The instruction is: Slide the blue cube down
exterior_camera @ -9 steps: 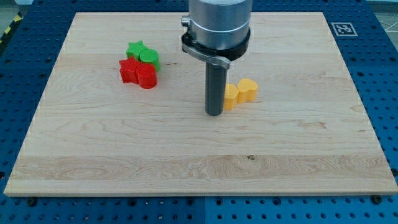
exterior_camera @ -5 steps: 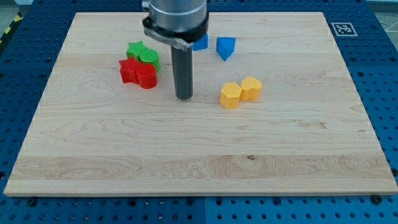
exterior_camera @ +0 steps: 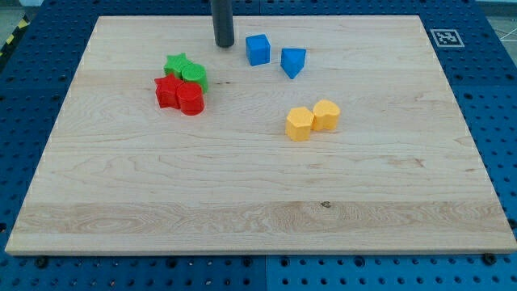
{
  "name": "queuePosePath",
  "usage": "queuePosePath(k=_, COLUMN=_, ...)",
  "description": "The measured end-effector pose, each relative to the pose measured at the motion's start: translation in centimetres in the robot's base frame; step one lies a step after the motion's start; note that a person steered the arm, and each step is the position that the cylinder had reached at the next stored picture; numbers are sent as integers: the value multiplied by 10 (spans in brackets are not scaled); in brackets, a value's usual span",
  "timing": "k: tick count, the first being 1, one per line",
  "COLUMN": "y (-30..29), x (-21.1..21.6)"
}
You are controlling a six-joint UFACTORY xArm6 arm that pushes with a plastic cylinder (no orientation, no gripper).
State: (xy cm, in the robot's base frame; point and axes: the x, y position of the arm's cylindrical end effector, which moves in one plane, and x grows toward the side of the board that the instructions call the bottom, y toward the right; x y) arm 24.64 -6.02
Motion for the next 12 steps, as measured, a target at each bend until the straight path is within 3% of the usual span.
queuePosePath(k=1, y=36, x=-13)
queuePosePath(k=4, y=48, x=42)
queuePosePath(k=6, y=65, x=12)
queuePosePath(k=9, y=63, x=31)
queuePosePath(k=12, y=88, x=84)
